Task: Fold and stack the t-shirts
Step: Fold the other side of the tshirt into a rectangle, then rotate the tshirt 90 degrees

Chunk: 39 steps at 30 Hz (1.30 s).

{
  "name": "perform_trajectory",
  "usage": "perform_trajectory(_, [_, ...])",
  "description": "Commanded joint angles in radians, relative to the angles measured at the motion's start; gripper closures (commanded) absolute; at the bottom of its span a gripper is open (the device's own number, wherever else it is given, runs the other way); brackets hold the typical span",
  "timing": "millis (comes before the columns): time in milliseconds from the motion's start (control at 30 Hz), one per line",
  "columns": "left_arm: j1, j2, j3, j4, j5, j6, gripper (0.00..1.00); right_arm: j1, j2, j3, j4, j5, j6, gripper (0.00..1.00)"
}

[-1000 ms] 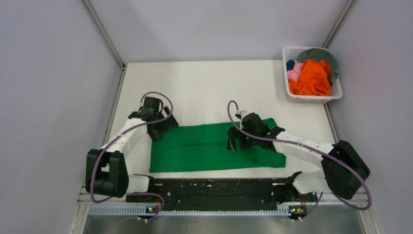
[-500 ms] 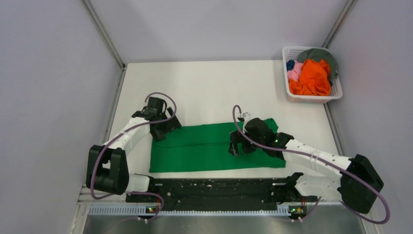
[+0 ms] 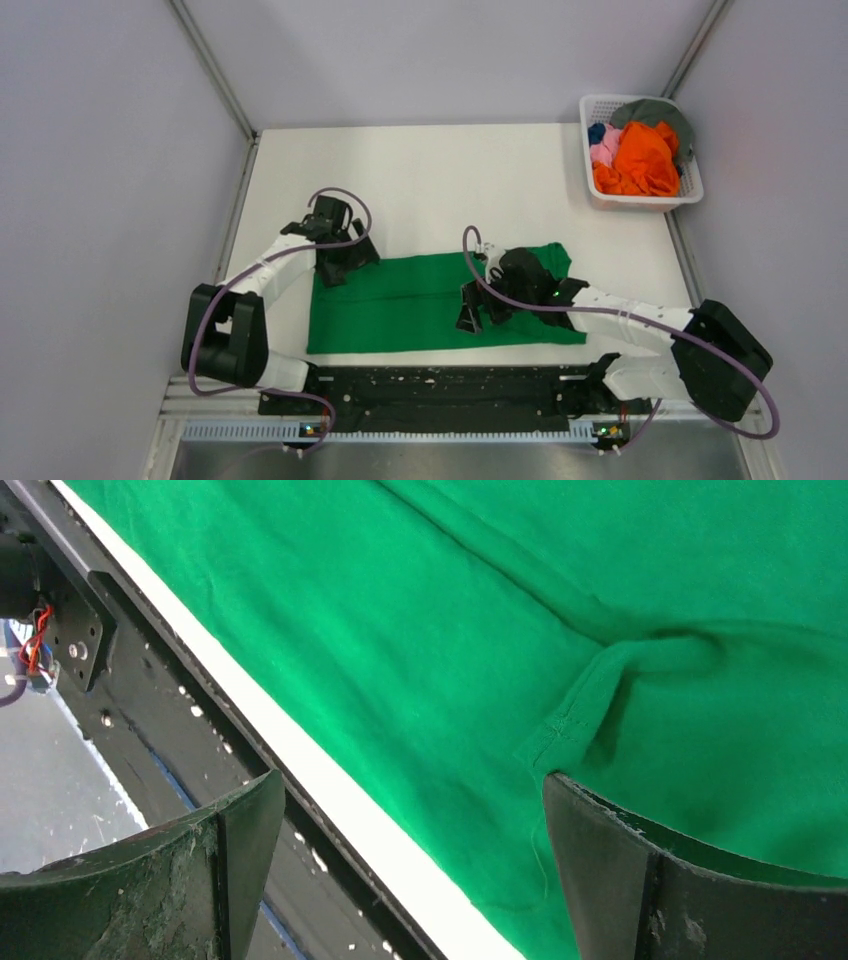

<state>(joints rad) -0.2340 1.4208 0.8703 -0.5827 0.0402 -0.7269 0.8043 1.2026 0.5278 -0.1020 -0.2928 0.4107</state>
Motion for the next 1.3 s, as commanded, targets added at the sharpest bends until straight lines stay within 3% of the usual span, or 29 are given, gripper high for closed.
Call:
perform_trajectory(0, [-0.011,0.007,0.018,0.02,-0.012,-0.001,0.01,0.011,0.082,0.008,0.149,-0.044,-0.011,0.01])
perform_trajectory(233, [-0.017,-0.007,0.02,0.012,0.002,0.006,0.01,0.021,0.13,0.04,0.091,0.023,0.006,0.01])
perform_trajectory(600, [-0.059,-0.002,0.057,0.082,0.06,-0.008,0.01,0.012,-0.247,0.021,-0.274,0.376,0.226,0.01])
perform_trajectory(733, [-0.086,0.065,0.078,0.075,0.032,-0.001,0.01,-0.074,-0.292,-0.038,-0.316,0.362,0.307,0.01])
perform_trajectory(1000, [-0.118,0.193,0.014,0.159,0.05,-0.031,0.01,-0.281,-0.096,-0.092,-0.166,0.307,0.354,0.01])
perform_trajectory(1133, [-0.174,0.173,-0.019,0.142,0.002,-0.119,0.01,-0.413,0.07,-0.016,-0.056,0.298,0.325,0.01])
perform_trajectory(1267, [-0.273,0.113,-0.027,0.16,-0.066,-0.227,0.01,-0.46,0.285,0.154,0.019,0.299,0.29,0.01])
